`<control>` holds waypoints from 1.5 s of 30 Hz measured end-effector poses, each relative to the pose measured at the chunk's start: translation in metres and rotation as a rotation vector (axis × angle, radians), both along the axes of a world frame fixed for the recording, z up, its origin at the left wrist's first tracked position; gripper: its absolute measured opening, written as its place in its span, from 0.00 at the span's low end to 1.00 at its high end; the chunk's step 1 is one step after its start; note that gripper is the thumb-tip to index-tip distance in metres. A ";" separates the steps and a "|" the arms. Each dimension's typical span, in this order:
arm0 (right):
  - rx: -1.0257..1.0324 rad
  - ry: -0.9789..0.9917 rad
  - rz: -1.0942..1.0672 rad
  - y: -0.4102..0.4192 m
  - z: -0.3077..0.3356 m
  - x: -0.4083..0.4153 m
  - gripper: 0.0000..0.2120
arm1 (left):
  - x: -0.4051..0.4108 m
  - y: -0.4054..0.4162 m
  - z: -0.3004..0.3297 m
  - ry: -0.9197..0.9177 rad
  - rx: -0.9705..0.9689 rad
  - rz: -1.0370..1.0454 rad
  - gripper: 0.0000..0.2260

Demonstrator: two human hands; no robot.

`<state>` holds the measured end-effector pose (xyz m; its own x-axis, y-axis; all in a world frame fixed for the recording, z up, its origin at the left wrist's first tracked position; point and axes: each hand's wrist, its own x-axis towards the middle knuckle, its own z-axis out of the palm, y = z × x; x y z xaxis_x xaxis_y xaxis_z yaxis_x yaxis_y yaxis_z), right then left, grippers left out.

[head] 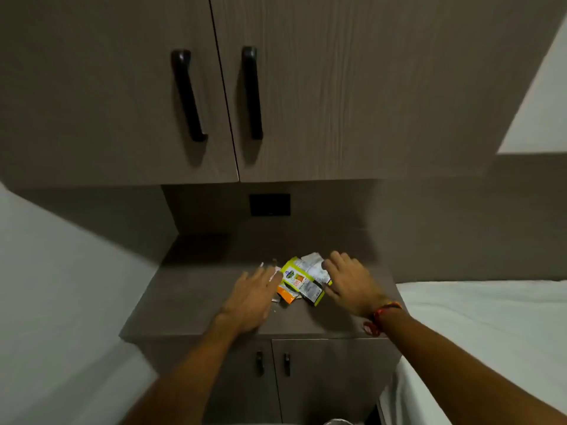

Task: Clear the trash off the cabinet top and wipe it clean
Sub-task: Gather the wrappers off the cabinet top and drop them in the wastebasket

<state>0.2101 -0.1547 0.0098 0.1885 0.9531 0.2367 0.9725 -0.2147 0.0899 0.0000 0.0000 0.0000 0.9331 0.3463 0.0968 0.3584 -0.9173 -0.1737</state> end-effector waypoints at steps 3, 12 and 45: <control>-0.079 0.179 -0.072 0.024 -0.048 0.009 0.22 | 0.016 0.012 -0.047 0.035 -0.094 0.144 0.32; -0.125 0.239 -0.173 0.077 -0.127 0.001 0.17 | 0.059 0.030 -0.114 -0.091 0.111 0.155 0.12; -0.068 1.054 -0.749 -0.191 -0.410 -0.100 0.02 | 0.005 -0.221 -0.368 -0.145 -0.557 0.297 0.07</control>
<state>0.1100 -0.3454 -0.3997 0.7434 0.5390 -0.3960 0.2262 -0.7598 -0.6095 0.0053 -0.2207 -0.3681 0.7807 0.6226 -0.0540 0.5951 -0.7142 0.3685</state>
